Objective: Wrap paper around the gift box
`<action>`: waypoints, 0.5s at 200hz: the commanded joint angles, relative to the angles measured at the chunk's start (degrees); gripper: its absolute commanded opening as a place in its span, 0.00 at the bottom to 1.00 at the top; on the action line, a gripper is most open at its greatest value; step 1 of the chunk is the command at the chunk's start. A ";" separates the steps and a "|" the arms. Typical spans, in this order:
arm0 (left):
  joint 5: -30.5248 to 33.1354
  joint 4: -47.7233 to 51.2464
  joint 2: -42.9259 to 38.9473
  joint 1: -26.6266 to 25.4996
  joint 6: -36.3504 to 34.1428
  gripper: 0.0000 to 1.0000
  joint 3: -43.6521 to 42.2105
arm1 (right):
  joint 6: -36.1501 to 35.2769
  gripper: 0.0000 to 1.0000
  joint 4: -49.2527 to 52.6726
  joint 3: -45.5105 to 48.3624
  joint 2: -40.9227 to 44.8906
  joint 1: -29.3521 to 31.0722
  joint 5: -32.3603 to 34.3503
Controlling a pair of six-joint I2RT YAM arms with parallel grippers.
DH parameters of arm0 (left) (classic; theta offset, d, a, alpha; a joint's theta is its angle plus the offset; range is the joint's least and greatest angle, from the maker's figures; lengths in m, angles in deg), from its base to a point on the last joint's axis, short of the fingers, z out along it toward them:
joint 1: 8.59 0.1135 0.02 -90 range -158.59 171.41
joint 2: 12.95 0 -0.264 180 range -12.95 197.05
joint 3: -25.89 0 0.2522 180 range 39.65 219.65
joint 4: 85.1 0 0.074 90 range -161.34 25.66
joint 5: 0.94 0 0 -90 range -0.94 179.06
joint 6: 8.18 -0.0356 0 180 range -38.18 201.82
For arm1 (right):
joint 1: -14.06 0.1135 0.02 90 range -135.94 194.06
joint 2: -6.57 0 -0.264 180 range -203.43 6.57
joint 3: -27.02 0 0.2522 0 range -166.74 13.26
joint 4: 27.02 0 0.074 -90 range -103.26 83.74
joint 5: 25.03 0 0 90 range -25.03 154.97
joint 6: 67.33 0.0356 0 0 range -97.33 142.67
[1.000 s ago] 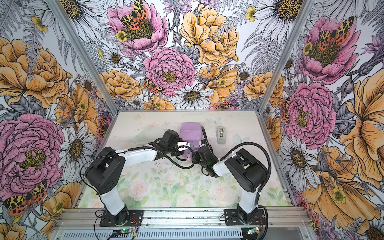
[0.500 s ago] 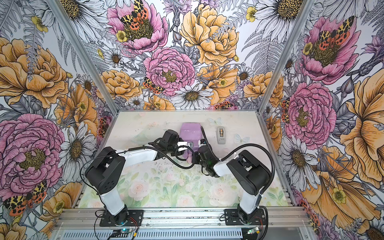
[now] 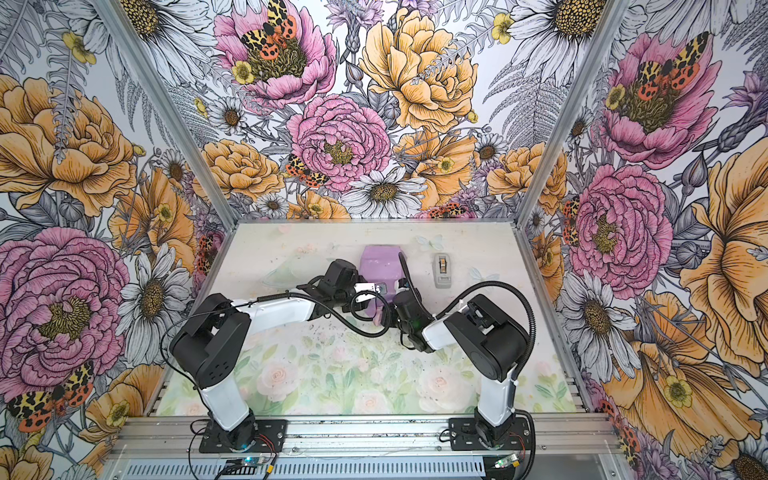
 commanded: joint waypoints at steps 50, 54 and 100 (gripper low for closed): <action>-1.86 1.15 1.53 -0.48 1.68 0.56 0.03 | 2.13 0.10 7.17 -1.41 -1.93 0.45 1.29; -1.78 1.18 1.53 -0.47 1.72 0.56 0.08 | 2.40 0.10 8.09 -1.51 -2.00 0.45 1.54; -1.99 1.22 1.51 -0.49 1.95 0.56 0.02 | 4.65 0.09 10.04 -2.38 -2.79 0.62 2.20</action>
